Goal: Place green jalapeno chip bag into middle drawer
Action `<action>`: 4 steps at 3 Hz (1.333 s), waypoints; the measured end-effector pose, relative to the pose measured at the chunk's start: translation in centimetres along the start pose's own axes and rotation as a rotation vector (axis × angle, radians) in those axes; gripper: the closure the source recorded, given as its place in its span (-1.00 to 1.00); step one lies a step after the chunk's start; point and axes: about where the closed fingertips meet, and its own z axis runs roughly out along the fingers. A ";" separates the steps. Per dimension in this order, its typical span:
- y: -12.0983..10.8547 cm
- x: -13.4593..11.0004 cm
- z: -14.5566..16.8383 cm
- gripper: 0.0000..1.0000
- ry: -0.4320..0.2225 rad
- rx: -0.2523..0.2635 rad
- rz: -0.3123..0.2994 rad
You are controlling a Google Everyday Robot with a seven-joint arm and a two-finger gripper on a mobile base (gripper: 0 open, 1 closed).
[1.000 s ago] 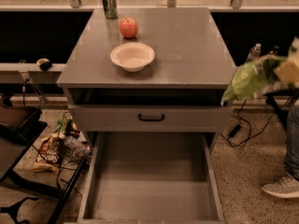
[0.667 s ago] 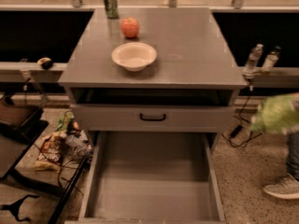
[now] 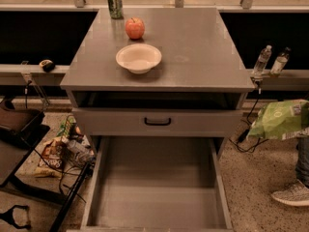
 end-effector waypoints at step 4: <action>25.3 7.6 24.7 1.00 0.192 -0.357 -0.148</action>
Offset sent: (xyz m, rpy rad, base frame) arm -0.0137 0.1673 -0.2245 0.1241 0.2583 0.2317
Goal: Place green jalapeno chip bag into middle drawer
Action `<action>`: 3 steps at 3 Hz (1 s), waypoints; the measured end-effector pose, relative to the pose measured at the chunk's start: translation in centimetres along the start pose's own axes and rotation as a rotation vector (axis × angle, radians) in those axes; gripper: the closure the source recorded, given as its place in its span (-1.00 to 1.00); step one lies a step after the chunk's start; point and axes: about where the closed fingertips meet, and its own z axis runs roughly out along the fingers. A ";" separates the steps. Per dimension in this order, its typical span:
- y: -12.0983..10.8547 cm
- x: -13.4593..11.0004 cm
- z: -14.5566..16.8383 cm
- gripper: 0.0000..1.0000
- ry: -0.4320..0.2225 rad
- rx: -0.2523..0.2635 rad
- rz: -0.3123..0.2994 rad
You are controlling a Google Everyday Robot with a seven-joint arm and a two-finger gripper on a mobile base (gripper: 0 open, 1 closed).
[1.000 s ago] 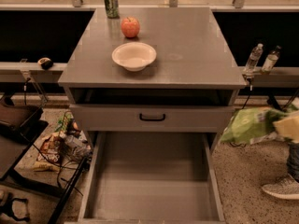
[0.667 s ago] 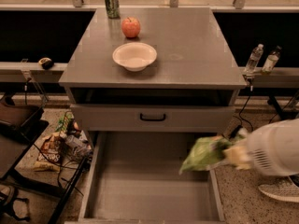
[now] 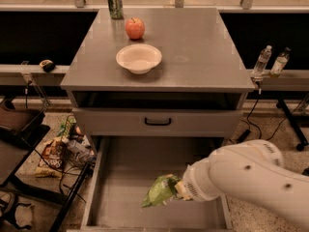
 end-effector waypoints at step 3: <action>0.6 -0.8 14.4 0.62 0.122 -0.109 0.116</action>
Offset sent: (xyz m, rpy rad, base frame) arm 0.0890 0.0767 -0.1735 0.0974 0.2491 -0.0567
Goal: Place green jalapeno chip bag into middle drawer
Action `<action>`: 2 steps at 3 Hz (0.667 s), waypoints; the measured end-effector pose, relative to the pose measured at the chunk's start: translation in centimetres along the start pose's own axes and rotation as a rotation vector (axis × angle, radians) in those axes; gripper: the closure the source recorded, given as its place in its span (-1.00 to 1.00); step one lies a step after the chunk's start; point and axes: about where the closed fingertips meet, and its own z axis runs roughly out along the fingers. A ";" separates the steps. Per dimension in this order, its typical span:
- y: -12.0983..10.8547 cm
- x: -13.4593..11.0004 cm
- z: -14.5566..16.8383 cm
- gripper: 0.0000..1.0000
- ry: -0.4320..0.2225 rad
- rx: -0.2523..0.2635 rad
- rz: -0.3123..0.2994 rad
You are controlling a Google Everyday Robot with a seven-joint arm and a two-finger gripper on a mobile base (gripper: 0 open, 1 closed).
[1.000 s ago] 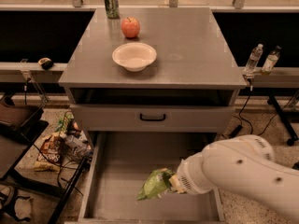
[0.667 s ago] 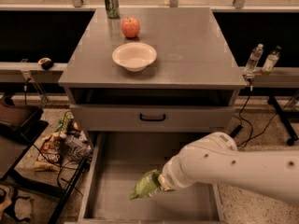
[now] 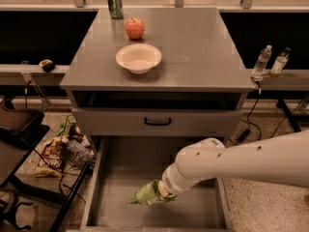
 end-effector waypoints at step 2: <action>0.0 0.0 0.0 -0.31 -0.001 0.000 0.000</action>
Offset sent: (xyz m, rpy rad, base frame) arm 0.0002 0.0000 0.0004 0.0000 -0.0010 0.0001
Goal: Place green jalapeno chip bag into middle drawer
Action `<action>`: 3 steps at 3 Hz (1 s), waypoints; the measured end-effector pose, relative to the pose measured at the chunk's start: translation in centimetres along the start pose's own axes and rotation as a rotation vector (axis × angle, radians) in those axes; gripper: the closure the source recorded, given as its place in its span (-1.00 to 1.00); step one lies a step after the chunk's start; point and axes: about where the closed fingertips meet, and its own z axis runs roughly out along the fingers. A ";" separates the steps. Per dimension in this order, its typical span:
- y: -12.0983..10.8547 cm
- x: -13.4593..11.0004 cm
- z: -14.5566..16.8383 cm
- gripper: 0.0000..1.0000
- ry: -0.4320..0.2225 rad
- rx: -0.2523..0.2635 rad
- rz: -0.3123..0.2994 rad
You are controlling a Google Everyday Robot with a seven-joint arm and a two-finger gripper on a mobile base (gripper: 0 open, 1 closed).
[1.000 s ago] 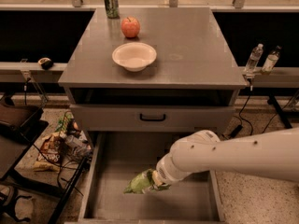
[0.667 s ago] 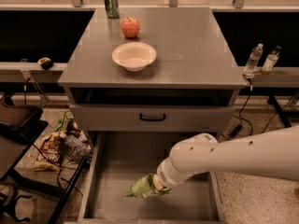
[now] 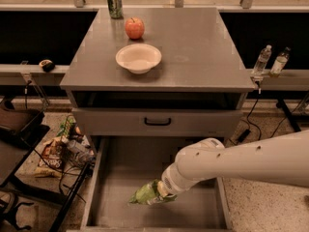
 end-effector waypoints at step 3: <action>1.0 -0.8 -1.7 -1.00 0.025 -0.039 -0.074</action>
Offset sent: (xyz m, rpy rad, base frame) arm 0.0000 0.0000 0.0000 0.0000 0.0000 0.0000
